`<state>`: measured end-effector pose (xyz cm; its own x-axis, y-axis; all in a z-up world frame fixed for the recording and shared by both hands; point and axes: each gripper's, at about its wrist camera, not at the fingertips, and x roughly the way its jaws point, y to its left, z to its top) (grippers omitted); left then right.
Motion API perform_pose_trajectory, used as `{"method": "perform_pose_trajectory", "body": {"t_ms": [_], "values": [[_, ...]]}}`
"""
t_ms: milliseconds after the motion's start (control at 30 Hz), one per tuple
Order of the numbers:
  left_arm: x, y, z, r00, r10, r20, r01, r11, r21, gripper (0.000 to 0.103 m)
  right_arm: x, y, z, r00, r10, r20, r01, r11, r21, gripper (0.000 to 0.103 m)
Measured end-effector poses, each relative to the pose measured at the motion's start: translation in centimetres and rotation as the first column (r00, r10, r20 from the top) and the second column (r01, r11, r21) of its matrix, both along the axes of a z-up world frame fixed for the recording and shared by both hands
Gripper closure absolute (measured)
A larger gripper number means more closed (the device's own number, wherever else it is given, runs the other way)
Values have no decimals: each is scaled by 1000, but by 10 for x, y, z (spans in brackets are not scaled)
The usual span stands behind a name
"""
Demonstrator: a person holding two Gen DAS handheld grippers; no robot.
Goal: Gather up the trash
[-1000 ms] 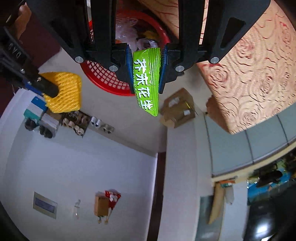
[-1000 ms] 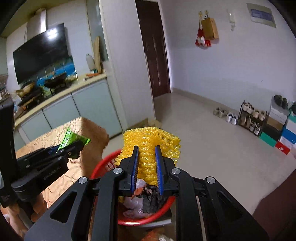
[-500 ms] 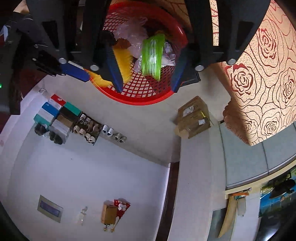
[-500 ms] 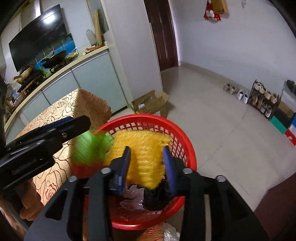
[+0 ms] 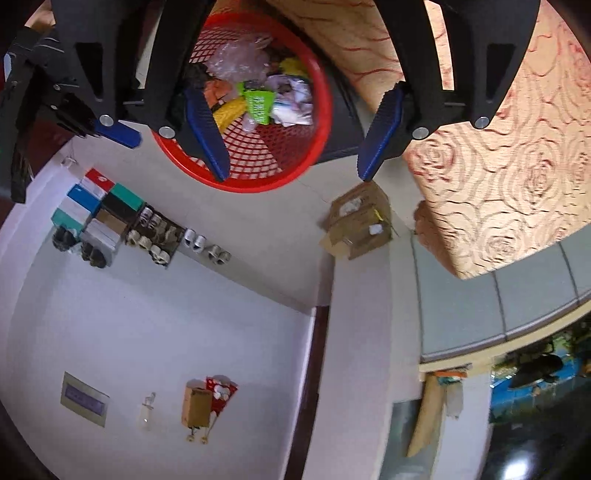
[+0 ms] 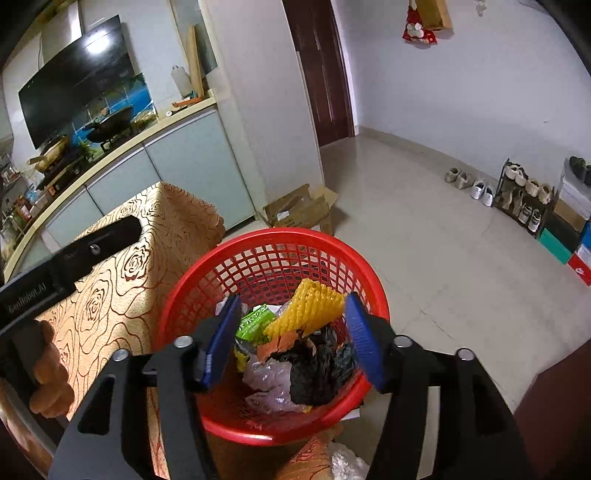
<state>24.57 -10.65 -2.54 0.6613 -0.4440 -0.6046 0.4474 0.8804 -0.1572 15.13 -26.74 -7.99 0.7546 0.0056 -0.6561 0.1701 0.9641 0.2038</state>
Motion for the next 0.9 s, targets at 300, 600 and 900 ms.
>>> {"method": "perform_pose_trajectory", "body": {"t_ms": [300,600,900], "values": [[-44,30,26,993,67,98,-75,994,75,14,-40,31,25,998,-47,51,49,998,-43,13],[-106,64,53,959,161,233,-189,976,104,7,-86,65,57,983,-61,175,77,993,-85,7],[-165,91,58,921,228,316,-271,957,102,7,-124,91,58,972,-39,233,69,990,-123,7]]}}
